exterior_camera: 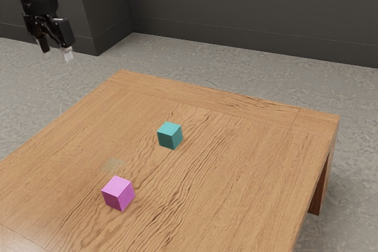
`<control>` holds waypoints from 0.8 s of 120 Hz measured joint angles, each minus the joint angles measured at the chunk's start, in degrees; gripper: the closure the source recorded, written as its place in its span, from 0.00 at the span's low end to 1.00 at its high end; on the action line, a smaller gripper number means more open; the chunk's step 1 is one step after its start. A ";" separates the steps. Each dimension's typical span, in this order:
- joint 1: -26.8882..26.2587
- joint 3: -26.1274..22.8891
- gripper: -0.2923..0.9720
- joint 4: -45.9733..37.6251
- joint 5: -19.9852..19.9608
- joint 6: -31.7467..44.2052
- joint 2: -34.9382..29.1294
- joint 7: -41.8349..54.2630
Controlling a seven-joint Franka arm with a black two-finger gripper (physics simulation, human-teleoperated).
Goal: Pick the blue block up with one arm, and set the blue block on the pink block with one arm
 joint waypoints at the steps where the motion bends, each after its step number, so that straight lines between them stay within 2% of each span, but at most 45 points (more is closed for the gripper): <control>1: 0.03 0.03 0.23 0.00 -0.01 0.21 0.00 -0.03; 30: -0.07 -1.83 0.23 0.70 0.17 2.47 1.29 -0.35; 42: 0.38 -4.87 0.23 4.52 -1.15 6.41 10.02 6.48; 56: 0.07 -9.89 0.23 5.52 0.63 13.56 16.92 17.22; 69: -0.37 -10.91 0.23 9.04 1.38 19.82 27.54 27.54; 96: -0.32 -13.96 0.23 11.93 2.93 29.27 39.24 45.00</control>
